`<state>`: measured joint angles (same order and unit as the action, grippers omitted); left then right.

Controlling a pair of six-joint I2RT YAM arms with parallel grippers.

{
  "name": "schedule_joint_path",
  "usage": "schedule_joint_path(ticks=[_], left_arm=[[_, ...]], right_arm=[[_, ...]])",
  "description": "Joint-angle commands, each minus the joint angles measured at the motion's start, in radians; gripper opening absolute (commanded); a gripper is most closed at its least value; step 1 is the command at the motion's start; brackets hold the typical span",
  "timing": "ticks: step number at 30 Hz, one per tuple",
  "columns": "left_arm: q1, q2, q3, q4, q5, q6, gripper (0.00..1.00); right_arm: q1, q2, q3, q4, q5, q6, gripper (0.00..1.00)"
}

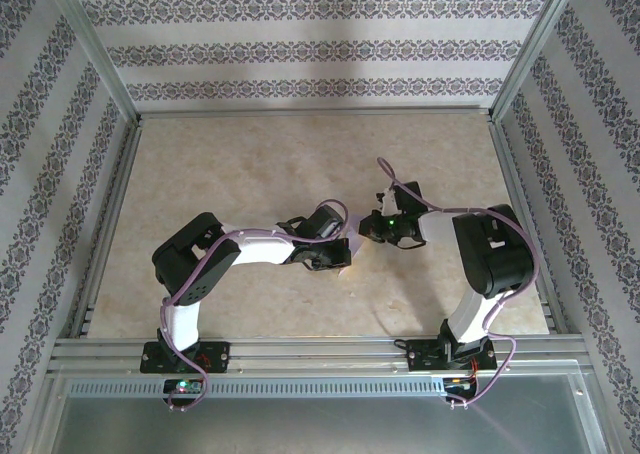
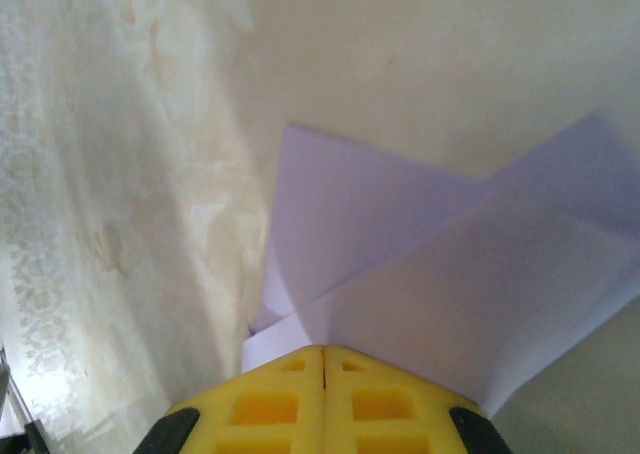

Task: Fold a paper plane with a square sheet of paper (fold left side to right side)
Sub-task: Fold the wing for the fifth time at the center of the table.

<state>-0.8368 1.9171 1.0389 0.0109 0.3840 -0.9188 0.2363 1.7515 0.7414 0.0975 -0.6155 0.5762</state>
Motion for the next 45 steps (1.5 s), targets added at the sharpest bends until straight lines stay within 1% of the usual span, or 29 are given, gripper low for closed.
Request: schedule_joint_path(ticks=[1, 16, 23, 27, 30, 33, 36, 38, 45], left_arm=[[-0.004, 0.054, -0.033, -0.182, -0.034, 0.029, 0.00], [-0.004, 0.045, -0.034, -0.183, -0.037, 0.033, 0.00], [-0.004, 0.039, -0.035, -0.176, -0.034, 0.033, 0.00], [-0.005, 0.035, -0.036, -0.166, -0.035, 0.034, 0.00], [-0.004, 0.031, -0.036, -0.152, -0.031, 0.031, 0.00], [-0.004, 0.029, -0.034, -0.141, -0.031, 0.030, 0.00], [-0.004, 0.029, -0.033, -0.130, -0.029, 0.027, 0.00], [-0.004, 0.028, -0.032, -0.124, -0.027, 0.025, 0.00], [-0.004, 0.029, -0.033, -0.120, -0.027, 0.024, 0.00]], right_arm=[[-0.039, 0.039, 0.046, 0.010, 0.083, -0.024, 0.00], [-0.140, 0.123, 0.131, -0.007, 0.049, -0.003, 0.00], [-0.164, 0.140, 0.176, -0.004, 0.032, 0.015, 0.00], [-0.182, 0.105, 0.206, -0.022, 0.022, 0.022, 0.00], [-0.190, 0.045, 0.217, -0.061, 0.021, 0.011, 0.00], [-0.190, -0.035, 0.189, -0.075, 0.007, 0.021, 0.00], [-0.178, -0.118, 0.120, -0.073, -0.021, 0.051, 0.00], [-0.152, -0.168, 0.061, -0.072, -0.032, 0.072, 0.00], [-0.002, -0.276, -0.104, -0.041, -0.002, 0.167, 0.00]])
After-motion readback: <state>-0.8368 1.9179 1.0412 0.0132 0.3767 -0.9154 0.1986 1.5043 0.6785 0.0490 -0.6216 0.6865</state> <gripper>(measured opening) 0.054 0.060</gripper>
